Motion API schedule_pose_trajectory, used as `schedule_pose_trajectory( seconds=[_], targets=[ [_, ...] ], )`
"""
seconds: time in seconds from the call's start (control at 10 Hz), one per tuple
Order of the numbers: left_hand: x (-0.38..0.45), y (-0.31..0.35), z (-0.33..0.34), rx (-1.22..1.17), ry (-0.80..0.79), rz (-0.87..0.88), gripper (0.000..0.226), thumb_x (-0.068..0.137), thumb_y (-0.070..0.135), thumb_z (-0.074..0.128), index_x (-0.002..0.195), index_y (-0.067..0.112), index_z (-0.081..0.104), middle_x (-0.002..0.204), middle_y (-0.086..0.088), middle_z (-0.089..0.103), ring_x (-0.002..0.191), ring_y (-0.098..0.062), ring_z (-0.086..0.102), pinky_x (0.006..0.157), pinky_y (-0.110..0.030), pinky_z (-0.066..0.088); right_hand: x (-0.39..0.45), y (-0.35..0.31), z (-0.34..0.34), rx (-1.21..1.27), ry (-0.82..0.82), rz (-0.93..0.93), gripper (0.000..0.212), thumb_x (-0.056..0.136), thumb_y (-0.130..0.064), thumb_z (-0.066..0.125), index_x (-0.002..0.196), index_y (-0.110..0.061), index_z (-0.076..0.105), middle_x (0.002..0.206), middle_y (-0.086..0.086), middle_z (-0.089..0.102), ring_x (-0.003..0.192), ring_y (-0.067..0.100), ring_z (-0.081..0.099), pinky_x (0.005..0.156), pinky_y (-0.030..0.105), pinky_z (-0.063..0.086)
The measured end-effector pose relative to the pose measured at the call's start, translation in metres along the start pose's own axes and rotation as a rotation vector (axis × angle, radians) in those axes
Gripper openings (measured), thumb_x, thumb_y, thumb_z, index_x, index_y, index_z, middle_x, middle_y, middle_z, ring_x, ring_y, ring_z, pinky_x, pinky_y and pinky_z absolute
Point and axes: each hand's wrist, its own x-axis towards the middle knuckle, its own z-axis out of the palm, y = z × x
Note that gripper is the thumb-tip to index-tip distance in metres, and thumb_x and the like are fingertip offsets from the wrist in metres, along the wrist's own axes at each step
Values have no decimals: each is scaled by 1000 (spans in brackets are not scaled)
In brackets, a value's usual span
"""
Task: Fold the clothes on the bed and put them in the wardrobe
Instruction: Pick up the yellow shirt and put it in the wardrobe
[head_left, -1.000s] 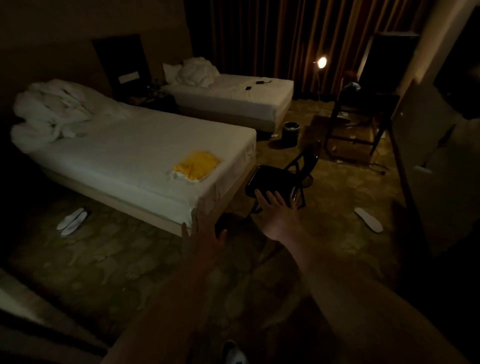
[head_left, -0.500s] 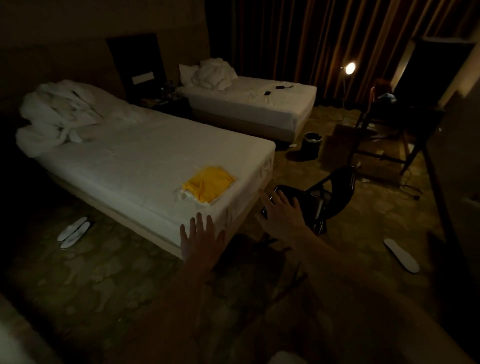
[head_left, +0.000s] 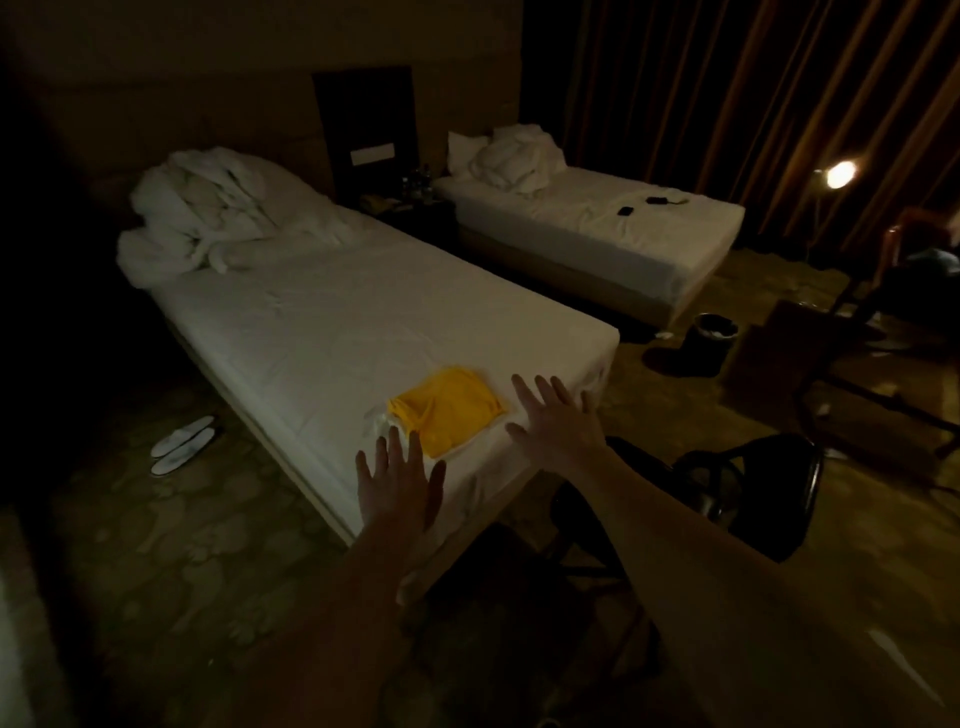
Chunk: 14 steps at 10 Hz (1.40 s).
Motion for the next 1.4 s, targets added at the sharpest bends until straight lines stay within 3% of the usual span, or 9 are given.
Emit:
schedule_pose_trajectory(
  seconds=[0.3,0.9,1.2,1.4],
  targets=[
    [86,29,8,-21,-52,-119,72,96,61,8,155,21,5,163,-8,2,150,-27,7,120,-51,7,118,42,-5,-28,-43,-101,71,97,-60,29,154,-34,-4,164,3,4,151,26,2,118,58,5],
    [327,-39,66,-160,-218,-335,73,96,62,12,155,21,2,163,-8,-2,150,-28,3,121,-49,4,408,-11,67,-11,-237,-225,71,98,-57,33,155,-32,-1,164,2,6,151,26,4,118,57,9],
    [394,-48,132,-272,-337,-521,82,93,67,26,155,18,3,162,-14,8,145,-33,21,114,-43,28,521,-3,135,15,-425,-169,77,97,-57,39,156,-25,3,164,3,5,150,28,6,119,54,11],
    [424,-39,201,-379,-419,-687,85,93,67,29,155,15,1,162,-10,8,145,-30,23,113,-41,30,589,26,218,71,-605,-108,89,91,-63,48,156,-23,3,163,6,10,147,35,17,115,54,22]
  ],
)
